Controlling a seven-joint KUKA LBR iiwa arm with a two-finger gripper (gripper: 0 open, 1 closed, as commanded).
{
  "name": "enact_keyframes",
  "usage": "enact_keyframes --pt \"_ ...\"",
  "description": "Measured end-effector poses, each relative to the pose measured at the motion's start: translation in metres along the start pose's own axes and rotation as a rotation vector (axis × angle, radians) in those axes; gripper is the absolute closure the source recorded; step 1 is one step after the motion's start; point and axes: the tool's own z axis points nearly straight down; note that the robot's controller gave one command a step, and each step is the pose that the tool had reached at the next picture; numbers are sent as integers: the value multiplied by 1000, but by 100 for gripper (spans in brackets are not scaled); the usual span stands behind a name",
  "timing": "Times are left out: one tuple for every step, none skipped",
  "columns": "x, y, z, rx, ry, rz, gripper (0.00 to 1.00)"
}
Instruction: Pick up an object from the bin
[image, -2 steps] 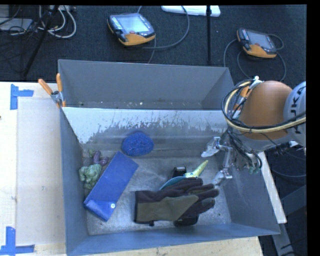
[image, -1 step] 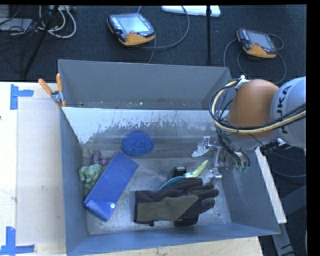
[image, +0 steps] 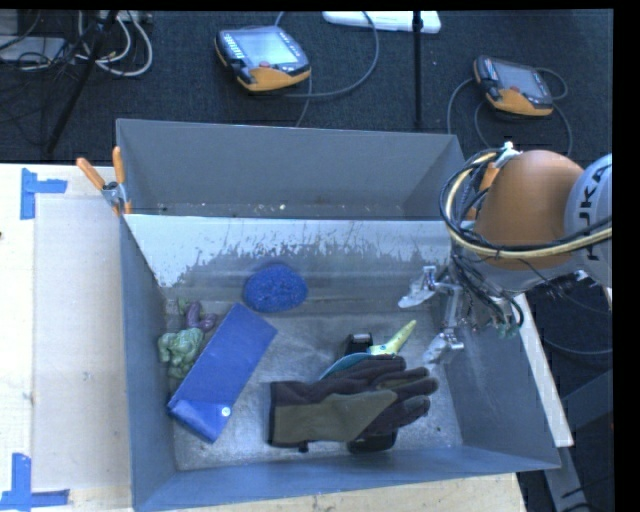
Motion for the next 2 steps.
enact_keyframes --pt "8 54 60 0 -1 15 0" --pt "6 57 61 2 -5 14 100"
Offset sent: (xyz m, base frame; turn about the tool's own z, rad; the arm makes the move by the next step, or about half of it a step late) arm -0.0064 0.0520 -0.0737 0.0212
